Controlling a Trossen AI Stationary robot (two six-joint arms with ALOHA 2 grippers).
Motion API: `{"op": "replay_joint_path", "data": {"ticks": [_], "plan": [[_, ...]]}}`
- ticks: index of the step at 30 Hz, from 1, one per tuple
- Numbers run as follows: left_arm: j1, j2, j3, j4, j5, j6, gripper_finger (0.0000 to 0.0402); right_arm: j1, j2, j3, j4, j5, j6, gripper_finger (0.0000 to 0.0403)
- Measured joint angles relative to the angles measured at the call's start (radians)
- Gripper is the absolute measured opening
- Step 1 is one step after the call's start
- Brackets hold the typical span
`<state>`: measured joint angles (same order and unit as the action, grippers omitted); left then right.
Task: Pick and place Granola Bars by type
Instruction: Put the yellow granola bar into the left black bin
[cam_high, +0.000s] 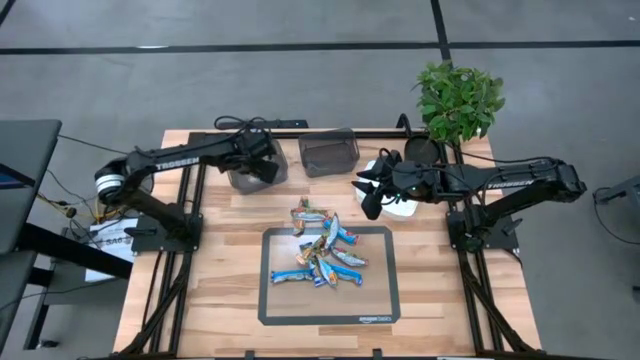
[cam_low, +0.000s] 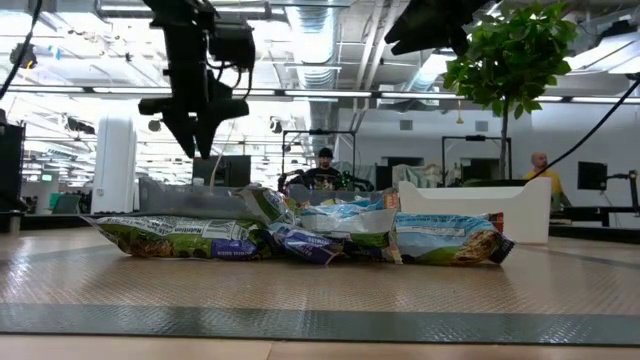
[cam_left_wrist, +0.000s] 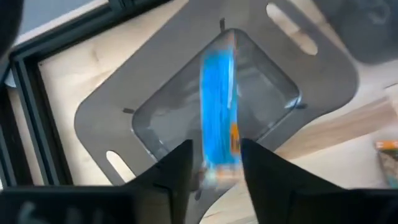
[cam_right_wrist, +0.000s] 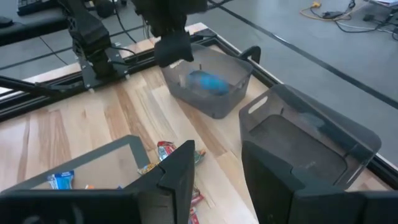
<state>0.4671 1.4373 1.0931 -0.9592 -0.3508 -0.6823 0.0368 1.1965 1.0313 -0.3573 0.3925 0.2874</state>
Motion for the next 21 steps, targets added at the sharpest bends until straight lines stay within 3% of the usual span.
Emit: {"op": "replay_joint_path", "data": {"ticks": [5,11,16,21], "plan": [[0.001,0.023,0.000,0.003,0.058,0.020,0.0183,0.000,0.000,0.000,0.000,-0.001,0.000,0.0124],[-0.026,0.006,0.000,0.058,0.237,-0.029,0.0178,0.001,0.000,0.000,0.000,-0.002,0.000,0.0124],[-0.141,0.003,0.000,0.141,0.398,-0.138,0.0160,0.002,0.000,0.000,-0.003,-0.013,0.001,0.0124],[-0.294,0.003,0.000,0.225,0.400,-0.291,0.0154,0.002,0.000,0.000,-0.023,-0.049,0.000,0.0124]]}}
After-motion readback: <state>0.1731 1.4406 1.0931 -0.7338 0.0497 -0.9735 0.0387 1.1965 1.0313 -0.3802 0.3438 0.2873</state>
